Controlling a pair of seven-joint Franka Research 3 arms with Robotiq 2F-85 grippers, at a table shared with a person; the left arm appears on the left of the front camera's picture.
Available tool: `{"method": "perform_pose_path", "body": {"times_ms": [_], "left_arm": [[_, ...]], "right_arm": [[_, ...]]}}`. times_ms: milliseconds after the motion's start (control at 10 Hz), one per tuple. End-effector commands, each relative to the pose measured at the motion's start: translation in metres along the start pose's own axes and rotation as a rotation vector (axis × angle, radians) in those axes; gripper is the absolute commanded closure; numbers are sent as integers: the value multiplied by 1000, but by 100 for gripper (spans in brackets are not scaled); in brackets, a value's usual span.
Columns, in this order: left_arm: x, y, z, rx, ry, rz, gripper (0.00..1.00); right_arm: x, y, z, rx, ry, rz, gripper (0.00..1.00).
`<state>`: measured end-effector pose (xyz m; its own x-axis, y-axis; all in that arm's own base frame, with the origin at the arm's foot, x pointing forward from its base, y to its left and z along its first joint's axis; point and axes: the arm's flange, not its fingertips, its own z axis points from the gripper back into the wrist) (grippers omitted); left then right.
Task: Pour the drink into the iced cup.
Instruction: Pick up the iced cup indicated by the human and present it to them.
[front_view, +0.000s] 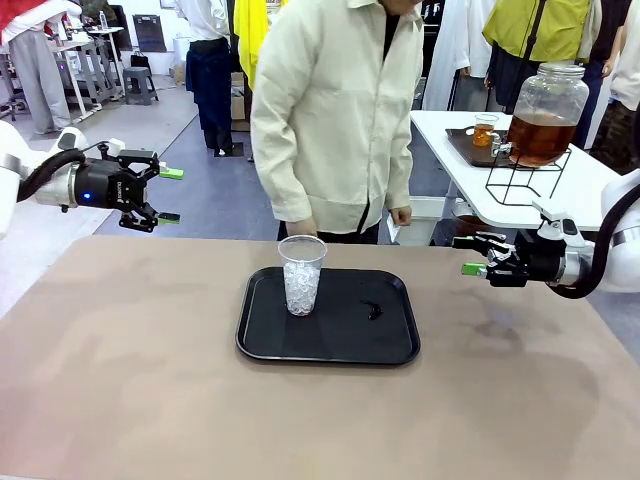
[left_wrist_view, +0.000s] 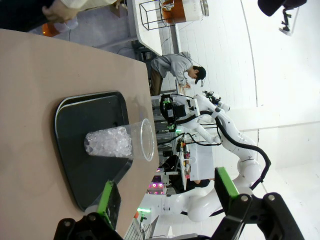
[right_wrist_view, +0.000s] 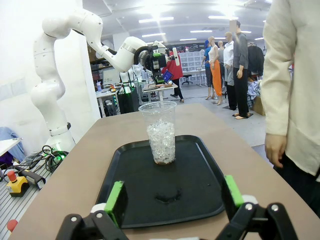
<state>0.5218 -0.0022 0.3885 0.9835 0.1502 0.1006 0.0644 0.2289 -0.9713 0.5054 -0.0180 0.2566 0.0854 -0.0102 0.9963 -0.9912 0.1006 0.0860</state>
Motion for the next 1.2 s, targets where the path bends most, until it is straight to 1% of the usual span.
{"method": "perform_pose_path", "body": {"times_ms": [0, 1100], "left_arm": [[0, -2, 1, 2, -3, -3, 0], [0, -2, 1, 2, -3, -3, 0]], "right_arm": [[4, 0, -2, 3, 4, -1, 0], [4, 0, -2, 3, 4, -1, 0]]}}
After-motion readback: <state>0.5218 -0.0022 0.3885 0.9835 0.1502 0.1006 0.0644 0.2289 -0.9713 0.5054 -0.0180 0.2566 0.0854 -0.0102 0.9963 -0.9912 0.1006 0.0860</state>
